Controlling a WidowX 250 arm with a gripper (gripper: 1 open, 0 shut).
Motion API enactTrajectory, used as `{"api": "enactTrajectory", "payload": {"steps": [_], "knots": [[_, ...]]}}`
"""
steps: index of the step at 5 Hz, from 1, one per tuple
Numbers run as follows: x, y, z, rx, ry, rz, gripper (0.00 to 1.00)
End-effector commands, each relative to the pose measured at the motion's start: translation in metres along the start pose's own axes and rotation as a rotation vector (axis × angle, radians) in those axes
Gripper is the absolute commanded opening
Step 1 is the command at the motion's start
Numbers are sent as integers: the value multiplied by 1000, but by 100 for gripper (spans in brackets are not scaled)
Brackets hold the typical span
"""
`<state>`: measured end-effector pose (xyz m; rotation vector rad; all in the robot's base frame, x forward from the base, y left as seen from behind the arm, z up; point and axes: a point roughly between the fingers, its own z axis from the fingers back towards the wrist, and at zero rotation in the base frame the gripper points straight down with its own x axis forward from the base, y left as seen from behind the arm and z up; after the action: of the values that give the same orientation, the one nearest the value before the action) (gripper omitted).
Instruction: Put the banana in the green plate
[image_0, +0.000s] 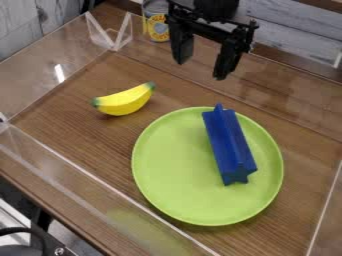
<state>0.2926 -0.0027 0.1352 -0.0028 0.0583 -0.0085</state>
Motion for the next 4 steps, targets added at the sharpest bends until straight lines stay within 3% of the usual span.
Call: {"api": "enactTrajectory", "payload": {"steps": [1, 4], "knots": [[0, 12, -6, 4, 9, -48, 100], [5, 61, -20, 25, 20, -243, 100]]}}
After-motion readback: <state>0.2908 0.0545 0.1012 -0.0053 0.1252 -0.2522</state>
